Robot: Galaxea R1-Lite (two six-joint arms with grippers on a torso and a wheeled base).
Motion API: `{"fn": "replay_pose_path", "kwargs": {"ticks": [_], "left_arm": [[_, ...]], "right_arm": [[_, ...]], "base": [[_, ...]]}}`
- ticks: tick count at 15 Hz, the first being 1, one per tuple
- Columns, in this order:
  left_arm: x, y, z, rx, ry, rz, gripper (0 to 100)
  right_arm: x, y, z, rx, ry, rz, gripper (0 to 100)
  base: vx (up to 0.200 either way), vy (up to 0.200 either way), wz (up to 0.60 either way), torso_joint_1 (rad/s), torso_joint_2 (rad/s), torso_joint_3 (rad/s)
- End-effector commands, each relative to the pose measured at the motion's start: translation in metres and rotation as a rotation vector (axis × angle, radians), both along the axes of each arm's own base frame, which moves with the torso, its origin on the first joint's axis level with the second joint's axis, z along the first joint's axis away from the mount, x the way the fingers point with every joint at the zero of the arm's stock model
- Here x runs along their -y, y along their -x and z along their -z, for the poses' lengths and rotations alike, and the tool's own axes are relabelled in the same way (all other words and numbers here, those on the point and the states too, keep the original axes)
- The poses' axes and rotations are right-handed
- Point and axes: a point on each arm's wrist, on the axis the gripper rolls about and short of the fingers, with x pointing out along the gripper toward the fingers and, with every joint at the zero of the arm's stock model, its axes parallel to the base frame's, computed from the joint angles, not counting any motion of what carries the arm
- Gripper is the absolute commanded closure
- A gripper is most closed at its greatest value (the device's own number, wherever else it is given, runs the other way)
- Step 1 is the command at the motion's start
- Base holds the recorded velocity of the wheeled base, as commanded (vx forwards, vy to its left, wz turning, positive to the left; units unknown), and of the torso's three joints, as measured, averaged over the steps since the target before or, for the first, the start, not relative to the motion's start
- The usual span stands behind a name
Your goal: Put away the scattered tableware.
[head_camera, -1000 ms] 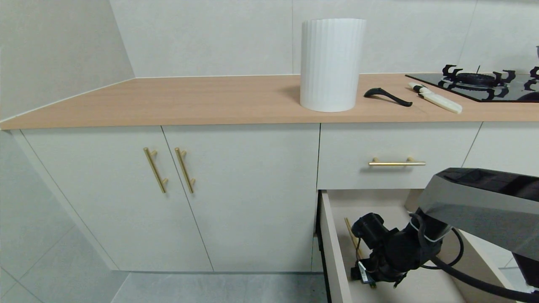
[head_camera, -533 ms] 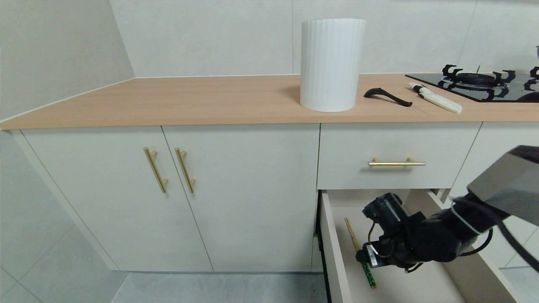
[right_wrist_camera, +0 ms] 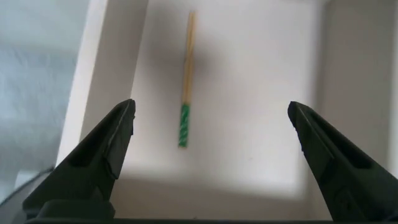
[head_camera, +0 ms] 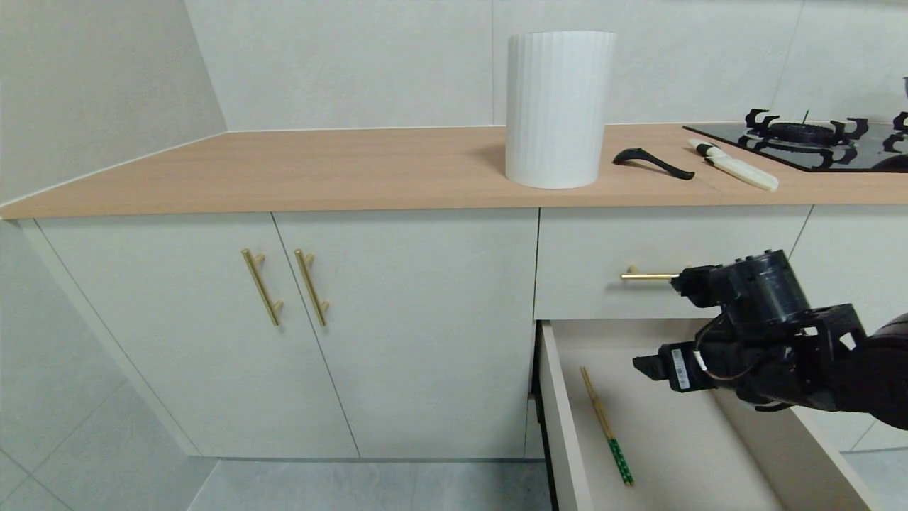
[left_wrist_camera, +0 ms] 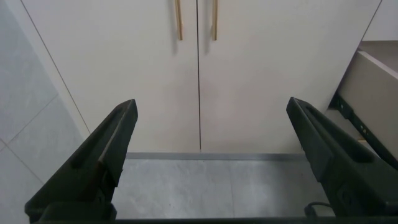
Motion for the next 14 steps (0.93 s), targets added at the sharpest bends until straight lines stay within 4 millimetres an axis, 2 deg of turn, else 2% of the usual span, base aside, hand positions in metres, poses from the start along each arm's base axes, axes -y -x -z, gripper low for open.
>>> {"fn": "replay_pose_path", "kwargs": {"ticks": [1,5,14], "left_arm": [[0.0,0.0,0.0,0.0,0.0,0.0,0],[0.0,0.0,0.0,0.0,0.0,0.0,0],[0.0,0.0,0.0,0.0,0.0,0.002,0]], "right_arm": [[0.016,0.011,-0.026,0.091,-0.014,0.02,0],[0.032,0.015,-0.04,0.139,-0.002,0.05,0],[0.038,0.017,-0.047,0.165,-0.012,0.064,0]], "base": [[0.0,0.0,0.0,0.032,-0.11,-0.046],[0.0,0.0,0.0,0.074,-0.26,-0.251],[0.0,0.0,0.0,0.182,-0.5,-0.289]]}}
